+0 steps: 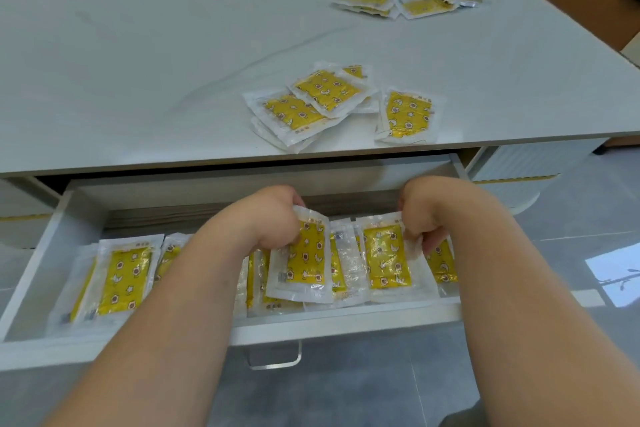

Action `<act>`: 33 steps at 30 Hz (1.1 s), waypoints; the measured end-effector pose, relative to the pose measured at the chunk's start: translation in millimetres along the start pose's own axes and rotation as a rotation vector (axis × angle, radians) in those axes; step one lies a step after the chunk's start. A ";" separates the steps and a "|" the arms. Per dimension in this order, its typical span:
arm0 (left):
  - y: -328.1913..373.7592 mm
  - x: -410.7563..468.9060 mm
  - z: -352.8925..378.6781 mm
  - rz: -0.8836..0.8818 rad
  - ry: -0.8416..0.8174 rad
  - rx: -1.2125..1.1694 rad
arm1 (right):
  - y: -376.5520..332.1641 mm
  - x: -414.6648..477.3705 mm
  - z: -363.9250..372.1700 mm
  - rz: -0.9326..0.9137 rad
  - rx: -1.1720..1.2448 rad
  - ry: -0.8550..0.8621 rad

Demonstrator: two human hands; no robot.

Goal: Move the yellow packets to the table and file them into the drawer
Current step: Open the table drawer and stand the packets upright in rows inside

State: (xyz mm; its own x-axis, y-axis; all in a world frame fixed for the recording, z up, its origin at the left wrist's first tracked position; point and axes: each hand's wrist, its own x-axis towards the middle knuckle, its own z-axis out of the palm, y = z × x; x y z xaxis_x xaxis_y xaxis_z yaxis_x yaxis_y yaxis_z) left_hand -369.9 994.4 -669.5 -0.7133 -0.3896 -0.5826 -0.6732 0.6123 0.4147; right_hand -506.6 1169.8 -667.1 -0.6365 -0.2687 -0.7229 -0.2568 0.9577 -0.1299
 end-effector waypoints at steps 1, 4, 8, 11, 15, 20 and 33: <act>-1.2 2.9 1.9 -0.017 0.014 0.103 | -1.8 0.6 1.3 0.003 -0.053 -0.002; -4.1 6.6 6.0 -0.052 0.016 0.368 | -8.7 -6.2 -0.1 -0.024 -0.249 0.058; -3.4 7.1 8.5 -0.087 0.002 0.515 | -11.6 -9.4 -4.9 -0.036 -0.262 0.129; 4.5 0.3 2.3 -0.058 0.073 0.424 | -9.4 -13.5 -13.8 -0.080 -0.122 0.239; 21.2 -15.5 -13.0 0.075 0.160 -0.079 | -0.9 -24.8 -22.6 -0.084 0.294 0.270; 26.3 -28.2 -23.0 0.024 0.046 -0.794 | 3.6 -48.4 -28.2 -0.113 0.597 0.141; 19.7 -19.7 -20.7 -0.024 0.112 -0.880 | 6.0 -53.6 -22.2 -0.003 0.827 0.203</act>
State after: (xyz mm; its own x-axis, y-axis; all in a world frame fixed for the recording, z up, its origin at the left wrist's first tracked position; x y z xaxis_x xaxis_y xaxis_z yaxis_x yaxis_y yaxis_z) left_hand -373.2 999.9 -635.4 -0.6810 -0.4888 -0.5453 -0.5613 -0.1298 0.8174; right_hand -490.2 1187.6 -614.1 -0.7751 -0.2089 -0.5963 0.3049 0.7029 -0.6426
